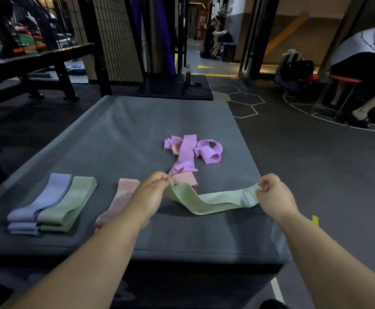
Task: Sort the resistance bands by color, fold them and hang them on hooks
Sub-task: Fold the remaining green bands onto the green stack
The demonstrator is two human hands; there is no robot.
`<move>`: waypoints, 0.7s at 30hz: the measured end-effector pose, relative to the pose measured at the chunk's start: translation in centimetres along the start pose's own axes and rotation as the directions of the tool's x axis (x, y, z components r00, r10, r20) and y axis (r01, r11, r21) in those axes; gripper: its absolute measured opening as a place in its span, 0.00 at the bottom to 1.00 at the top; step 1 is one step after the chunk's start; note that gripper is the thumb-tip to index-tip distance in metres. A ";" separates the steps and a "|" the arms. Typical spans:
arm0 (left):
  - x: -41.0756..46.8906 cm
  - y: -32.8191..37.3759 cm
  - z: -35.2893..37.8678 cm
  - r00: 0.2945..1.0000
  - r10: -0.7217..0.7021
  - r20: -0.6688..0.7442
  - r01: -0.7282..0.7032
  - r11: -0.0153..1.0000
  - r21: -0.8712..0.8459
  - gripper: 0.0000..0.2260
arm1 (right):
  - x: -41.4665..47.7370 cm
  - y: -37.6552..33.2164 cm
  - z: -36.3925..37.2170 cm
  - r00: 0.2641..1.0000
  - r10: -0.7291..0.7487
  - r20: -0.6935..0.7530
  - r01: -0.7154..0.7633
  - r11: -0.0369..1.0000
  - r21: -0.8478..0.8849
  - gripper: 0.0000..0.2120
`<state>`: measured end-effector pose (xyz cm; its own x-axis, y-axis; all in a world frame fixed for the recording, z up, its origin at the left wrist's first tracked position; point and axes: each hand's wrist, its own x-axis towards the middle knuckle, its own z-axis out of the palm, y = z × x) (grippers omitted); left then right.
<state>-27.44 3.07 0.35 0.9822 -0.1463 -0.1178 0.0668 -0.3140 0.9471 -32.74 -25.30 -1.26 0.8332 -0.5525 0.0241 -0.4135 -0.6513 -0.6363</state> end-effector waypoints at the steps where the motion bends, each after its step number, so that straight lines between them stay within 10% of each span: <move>1: -0.1 0.0 0.1 1.000 -0.001 0.006 0.001 1.000 0.026 0.07 | 0.0 0.1 -0.1 1.000 0.005 0.006 -0.005 1.000 -0.018 0.09; 21: 0.3 -2.4 -0.2 0.997 0.070 0.044 -0.083 0.838 0.539 0.10 | -0.4 1.6 -0.7 0.989 0.044 0.140 -0.027 0.992 -0.121 0.13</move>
<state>-27.27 3.95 -1.90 0.9757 -0.2096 -0.0642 -0.1202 -0.7565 0.6428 -34.06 -26.49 -1.72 0.8574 -0.5022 -0.1124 -0.4772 -0.6940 -0.5390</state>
